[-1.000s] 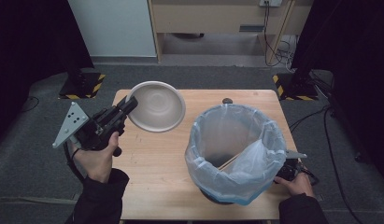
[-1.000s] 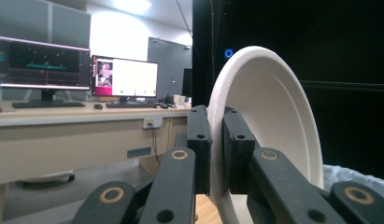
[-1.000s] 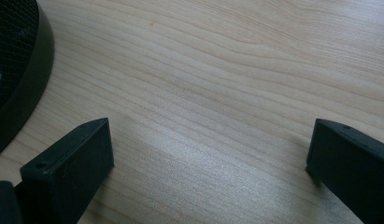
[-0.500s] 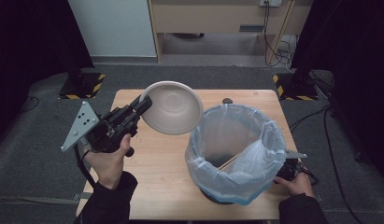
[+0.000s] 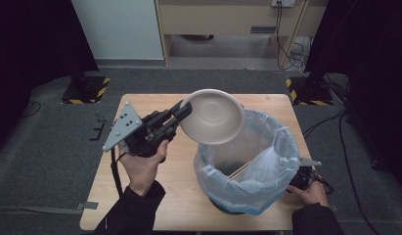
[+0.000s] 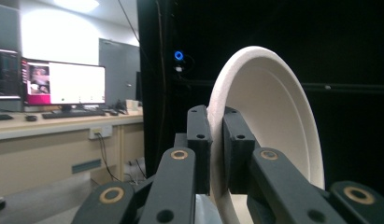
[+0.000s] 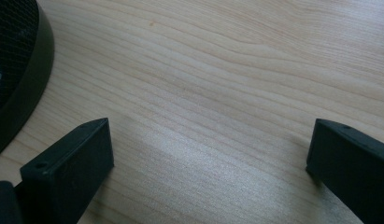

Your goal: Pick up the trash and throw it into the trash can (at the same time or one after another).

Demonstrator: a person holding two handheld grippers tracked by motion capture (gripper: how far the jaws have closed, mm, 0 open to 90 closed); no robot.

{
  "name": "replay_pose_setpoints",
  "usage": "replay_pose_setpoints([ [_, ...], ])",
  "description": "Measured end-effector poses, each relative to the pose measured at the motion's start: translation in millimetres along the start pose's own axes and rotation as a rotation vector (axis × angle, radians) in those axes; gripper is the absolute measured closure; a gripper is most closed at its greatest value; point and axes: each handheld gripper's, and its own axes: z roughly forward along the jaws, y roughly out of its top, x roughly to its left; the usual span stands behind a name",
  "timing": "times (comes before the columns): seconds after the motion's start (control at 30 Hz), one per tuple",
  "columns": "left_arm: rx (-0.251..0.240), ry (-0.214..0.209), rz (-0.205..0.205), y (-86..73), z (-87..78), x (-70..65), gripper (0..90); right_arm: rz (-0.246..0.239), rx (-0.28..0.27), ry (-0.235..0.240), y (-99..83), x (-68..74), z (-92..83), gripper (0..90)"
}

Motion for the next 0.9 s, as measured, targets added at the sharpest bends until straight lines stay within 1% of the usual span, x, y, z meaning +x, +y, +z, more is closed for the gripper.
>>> replay_pose_setpoints([
  [0.13,0.037,-0.026,0.0,-9.0,13.8,-7.6,83.0,0.0,0.0,0.0,0.0,0.0,0.0,0.8],
  [0.4,0.096,-0.068,-0.005,-26.4,32.6,-17.1,82.9,0.0,0.0,0.0,0.0,0.0,0.0,0.8],
  [0.47,0.114,-0.079,-0.003,-30.1,36.1,-17.9,83.0,0.0,0.0,0.0,0.0,0.0,0.0,0.8],
  [0.57,0.138,-0.11,-0.022,-36.1,40.5,-17.0,81.6,0.0,0.0,0.0,0.0,-0.1,0.0,0.8],
  [0.63,0.141,-0.122,-0.035,-39.0,40.7,-15.4,77.7,0.0,0.0,0.0,0.0,0.0,0.0,0.8],
  [0.73,0.137,-0.121,-0.033,-38.8,35.7,-11.6,73.0,0.0,0.0,0.0,0.0,0.0,0.0,0.8],
  [0.8,0.132,-0.109,-0.023,-36.6,30.1,-9.1,67.9,0.0,0.0,0.0,0.0,0.0,0.0,0.8],
  [0.9,0.131,-0.073,0.005,-32.4,14.8,-2.8,59.4,0.0,0.0,0.0,0.0,0.0,0.0,0.8],
])
